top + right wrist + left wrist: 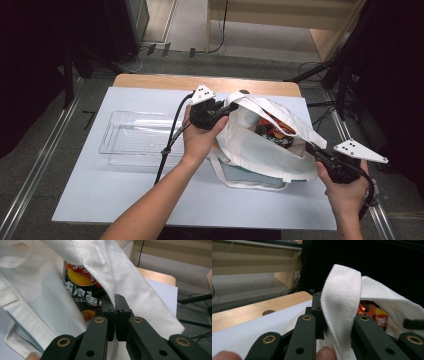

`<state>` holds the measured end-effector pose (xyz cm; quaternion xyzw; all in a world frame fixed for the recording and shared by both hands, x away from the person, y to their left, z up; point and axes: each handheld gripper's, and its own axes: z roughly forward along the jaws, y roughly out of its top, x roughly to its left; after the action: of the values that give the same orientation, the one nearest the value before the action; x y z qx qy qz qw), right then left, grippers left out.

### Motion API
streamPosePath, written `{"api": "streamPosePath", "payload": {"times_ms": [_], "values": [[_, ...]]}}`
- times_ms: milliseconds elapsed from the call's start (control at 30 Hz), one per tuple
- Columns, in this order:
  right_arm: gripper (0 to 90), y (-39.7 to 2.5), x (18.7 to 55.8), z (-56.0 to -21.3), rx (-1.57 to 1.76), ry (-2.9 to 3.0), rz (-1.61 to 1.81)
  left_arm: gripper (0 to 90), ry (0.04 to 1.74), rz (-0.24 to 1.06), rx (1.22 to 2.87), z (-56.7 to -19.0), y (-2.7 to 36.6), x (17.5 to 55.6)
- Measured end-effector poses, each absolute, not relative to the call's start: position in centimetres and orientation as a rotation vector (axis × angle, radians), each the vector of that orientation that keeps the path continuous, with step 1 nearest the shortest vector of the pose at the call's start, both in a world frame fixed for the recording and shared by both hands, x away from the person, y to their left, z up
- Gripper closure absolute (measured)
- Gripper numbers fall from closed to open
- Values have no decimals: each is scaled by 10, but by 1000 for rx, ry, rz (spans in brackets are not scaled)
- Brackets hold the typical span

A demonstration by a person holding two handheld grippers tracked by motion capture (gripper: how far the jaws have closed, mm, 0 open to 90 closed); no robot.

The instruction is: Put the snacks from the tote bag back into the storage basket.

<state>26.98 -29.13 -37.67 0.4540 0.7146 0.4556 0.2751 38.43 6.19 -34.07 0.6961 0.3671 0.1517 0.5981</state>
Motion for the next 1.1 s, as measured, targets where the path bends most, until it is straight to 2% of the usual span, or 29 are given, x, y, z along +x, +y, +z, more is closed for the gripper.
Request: {"api": "streamPosePath", "payload": {"times_ms": [267,467,633,867,1100], "values": [[899,-293,265,-378,1220,1907,1300,791,927,370,1664,-361,47,406],[899,-289,261,-365,1155,1869,1307,776,1019,363,1726,-376,40,416],[899,-284,264,-350,1108,1843,1308,786,1078,318,1806,-393,36,426],[898,-276,279,-330,1069,1811,1291,835,1099,170,1954,-413,28,431],[894,-274,304,-322,1092,1797,1240,840,1068,129,2055,-421,26,430]]}}
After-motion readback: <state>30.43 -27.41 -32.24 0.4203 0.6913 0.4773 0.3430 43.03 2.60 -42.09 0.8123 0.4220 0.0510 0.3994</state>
